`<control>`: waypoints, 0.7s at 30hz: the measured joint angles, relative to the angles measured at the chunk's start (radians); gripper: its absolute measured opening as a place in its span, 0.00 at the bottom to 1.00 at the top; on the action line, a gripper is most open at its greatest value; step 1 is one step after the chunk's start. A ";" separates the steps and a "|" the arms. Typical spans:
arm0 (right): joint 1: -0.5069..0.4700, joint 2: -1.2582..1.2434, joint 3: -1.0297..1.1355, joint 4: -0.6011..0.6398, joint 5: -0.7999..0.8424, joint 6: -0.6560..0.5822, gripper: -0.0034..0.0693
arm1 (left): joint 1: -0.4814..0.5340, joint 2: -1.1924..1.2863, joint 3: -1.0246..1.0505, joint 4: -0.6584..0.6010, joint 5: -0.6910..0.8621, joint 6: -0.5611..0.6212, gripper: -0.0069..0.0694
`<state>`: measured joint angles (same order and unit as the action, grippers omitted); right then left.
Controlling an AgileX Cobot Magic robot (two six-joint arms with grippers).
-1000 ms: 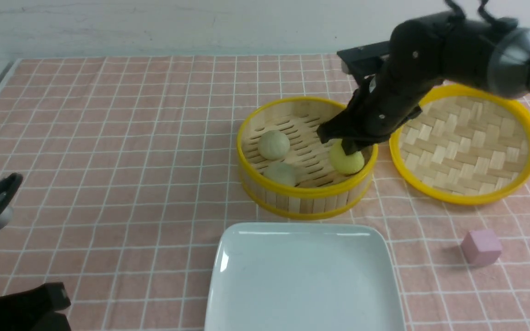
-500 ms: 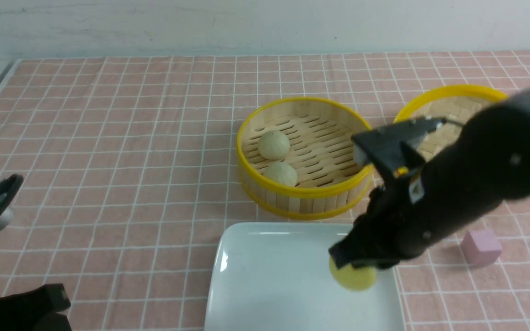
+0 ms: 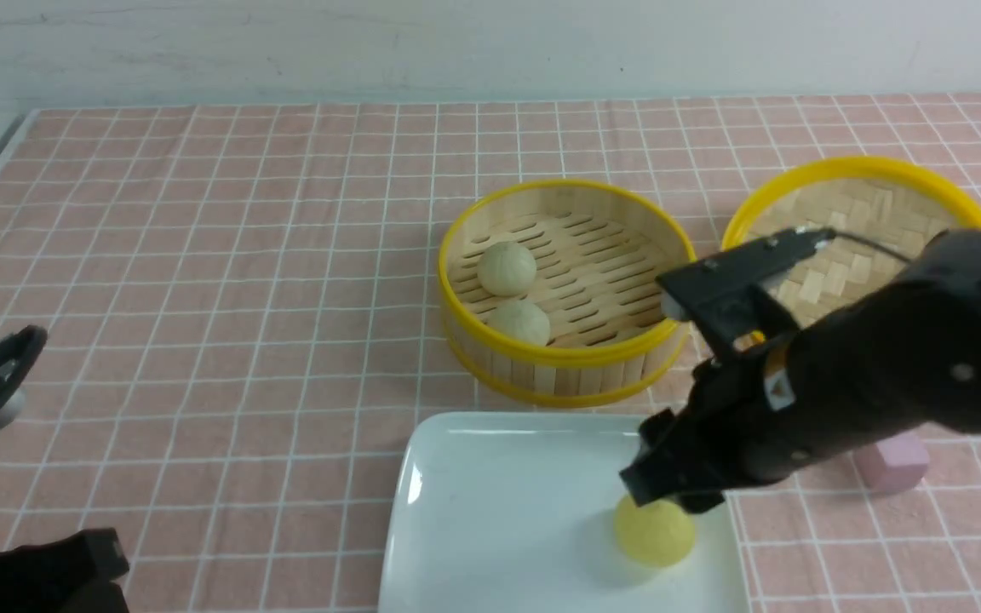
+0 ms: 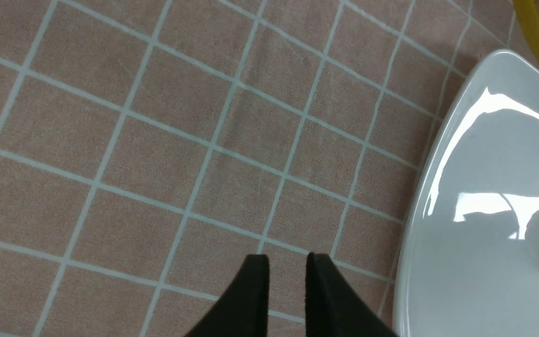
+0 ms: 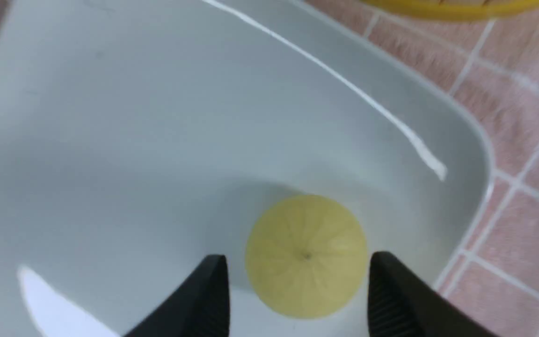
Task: Put the steamed buns into the plate on the pink tablecloth.
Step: 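Reach into the bamboo steamer and grasp a bun with the left gripper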
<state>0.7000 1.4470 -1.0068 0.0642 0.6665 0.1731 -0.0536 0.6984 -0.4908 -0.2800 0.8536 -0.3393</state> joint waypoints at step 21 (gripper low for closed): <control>0.001 -1.099 0.213 -0.152 0.343 -0.024 0.03 | -0.127 0.441 -0.375 -0.216 0.085 0.319 0.09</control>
<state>0.7010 0.3482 -0.7936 -0.0874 1.0096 0.1493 -0.1804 1.1390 -0.8654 -0.4961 0.9385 -0.0205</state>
